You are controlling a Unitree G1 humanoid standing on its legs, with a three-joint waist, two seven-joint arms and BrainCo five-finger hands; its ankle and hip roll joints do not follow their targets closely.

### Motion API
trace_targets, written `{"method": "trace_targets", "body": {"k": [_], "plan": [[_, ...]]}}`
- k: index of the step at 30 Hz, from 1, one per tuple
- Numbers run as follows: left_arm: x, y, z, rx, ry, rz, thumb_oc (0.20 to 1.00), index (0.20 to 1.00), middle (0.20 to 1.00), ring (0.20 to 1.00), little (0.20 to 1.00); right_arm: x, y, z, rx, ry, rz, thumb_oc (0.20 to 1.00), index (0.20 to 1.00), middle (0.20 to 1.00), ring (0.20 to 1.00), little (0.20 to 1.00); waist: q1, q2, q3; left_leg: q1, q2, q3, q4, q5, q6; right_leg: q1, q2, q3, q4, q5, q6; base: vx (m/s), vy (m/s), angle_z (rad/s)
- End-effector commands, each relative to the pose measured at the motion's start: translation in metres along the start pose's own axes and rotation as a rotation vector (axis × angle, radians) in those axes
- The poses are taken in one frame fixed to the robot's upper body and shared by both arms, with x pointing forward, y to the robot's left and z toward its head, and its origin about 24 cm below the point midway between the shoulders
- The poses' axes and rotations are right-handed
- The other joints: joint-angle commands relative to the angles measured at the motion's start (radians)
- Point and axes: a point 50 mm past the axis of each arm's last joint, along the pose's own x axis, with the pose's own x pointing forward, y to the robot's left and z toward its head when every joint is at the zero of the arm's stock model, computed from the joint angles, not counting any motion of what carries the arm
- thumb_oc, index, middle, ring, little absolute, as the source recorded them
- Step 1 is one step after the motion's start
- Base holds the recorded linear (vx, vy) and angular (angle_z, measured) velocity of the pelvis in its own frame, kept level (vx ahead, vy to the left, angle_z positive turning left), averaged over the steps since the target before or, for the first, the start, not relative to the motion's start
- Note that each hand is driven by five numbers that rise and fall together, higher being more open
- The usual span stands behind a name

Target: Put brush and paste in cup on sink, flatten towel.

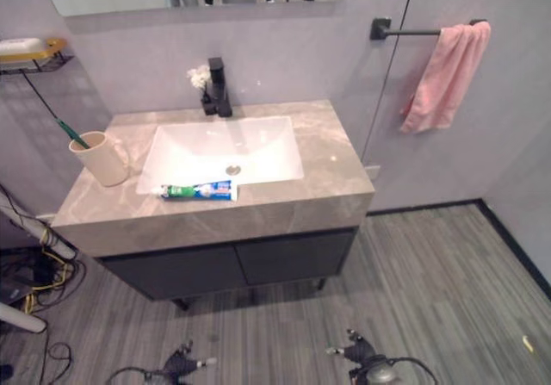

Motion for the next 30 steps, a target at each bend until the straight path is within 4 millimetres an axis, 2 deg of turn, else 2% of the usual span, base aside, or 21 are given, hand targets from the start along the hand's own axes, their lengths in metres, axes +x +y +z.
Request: {"method": "trace_targets", "body": {"k": [1, 5, 10, 14, 18, 23, 26, 30], "plan": [[0.008, 0.012, 0.045, -0.013, -0.188, 0.059, 1.000, 1.000, 1.000, 1.000, 1.000, 0.006, -0.003, 0.030, 0.055, -0.120, -0.050, 1.000, 1.000, 1.000, 1.000, 1.000, 0.019, -0.037, 0.039, -0.068, 0.065, -0.036, 0.150, -0.027, -0.052, -0.026, -0.130, 0.017, 0.039, 0.125, 0.126, -0.05, 0.017, 0.07], [0.008, 0.014, 0.052, -0.025, -0.221, 0.070, 1.000, 1.000, 1.000, 1.000, 1.000, 0.005, -0.006, 0.032, 0.017, -0.131, -0.057, 1.000, 1.000, 1.000, 1.000, 1.000, 0.020, -0.040, 0.054, -0.095, 0.074, -0.038, 0.214, -0.057, -0.054, -0.048, -0.135, 0.013, 0.087, 0.111, 0.129, 0.01, -0.003, 0.09], [0.006, 0.010, 0.028, -0.014, -0.126, 0.053, 1.000, 1.000, 1.000, 1.000, 1.000, 0.004, -0.013, 0.022, 0.101, -0.098, -0.087, 1.000, 1.000, 1.000, 1.000, 1.000, 0.016, -0.045, 0.030, -0.060, 0.064, -0.024, 0.190, -0.068, -0.045, -0.021, -0.132, 0.023, 0.048, 0.119, 0.127, 0.08, 0.021, 0.01], [0.006, 0.009, 0.019, 0.003, -0.081, 0.047, 1.000, 1.000, 1.000, 1.000, 1.000, 0.004, -0.014, 0.021, 0.142, -0.088, -0.102, 1.000, 1.000, 1.000, 1.000, 1.000, 0.017, -0.043, 0.028, -0.050, 0.051, -0.021, 0.174, -0.066, -0.039, -0.007, -0.135, 0.024, 0.023, 0.135, 0.132, 0.04, 0.076, 0.01], [0.004, 0.009, 0.008, 0.027, -0.035, 0.040, 1.000, 1.000, 1.000, 1.000, 1.000, 0.006, -0.005, 0.020, 0.106, -0.067, -0.071, 1.000, 1.000, 1.000, 1.000, 1.000, 0.025, -0.040, 0.018, -0.016, 0.013, -0.014, 0.118, -0.061, -0.019, 0.023, -0.154, 0.030, -0.032, 0.196, 0.150, 0.06, 0.124, 0.00], [0.004, 0.013, 0.006, 0.051, -0.025, 0.041, 1.000, 1.000, 1.000, 1.000, 1.000, 0.006, -0.002, 0.018, 0.021, -0.052, -0.047, 1.000, 1.000, 1.000, 1.000, 1.000, 0.029, -0.038, 0.020, 0.007, -0.019, -0.011, 0.072, -0.057, 0.005, 0.027, -0.177, 0.036, -0.026, 0.231, 0.166, 0.04, 0.151, 0.00], [0.005, 0.017, 0.007, 0.069, -0.032, 0.042, 1.000, 1.000, 1.000, 1.000, 1.000, 0.005, 0.000, 0.017, 0.038, -0.051, -0.042, 1.000, 1.000, 1.000, 1.000, 1.000, 0.029, -0.040, 0.028, 0.021, -0.041, -0.008, 0.049, -0.058, 0.024, 0.014, -0.199, 0.041, 0.004, 0.252, 0.171, 0.03, 0.174, 0.03], [0.006, 0.018, 0.010, 0.097, -0.039, 0.037, 1.000, 1.000, 1.000, 1.000, 1.000, 0.004, 0.001, 0.010, 0.063, -0.032, -0.044, 1.000, 1.000, 1.000, 1.000, 1.000, 0.026, -0.042, 0.046, 0.056, -0.073, -0.014, 0.019, -0.063, 0.051, -0.017, -0.232, 0.051, 0.104, 0.306, 0.179, 0.04, 0.166, 0.04]]}}
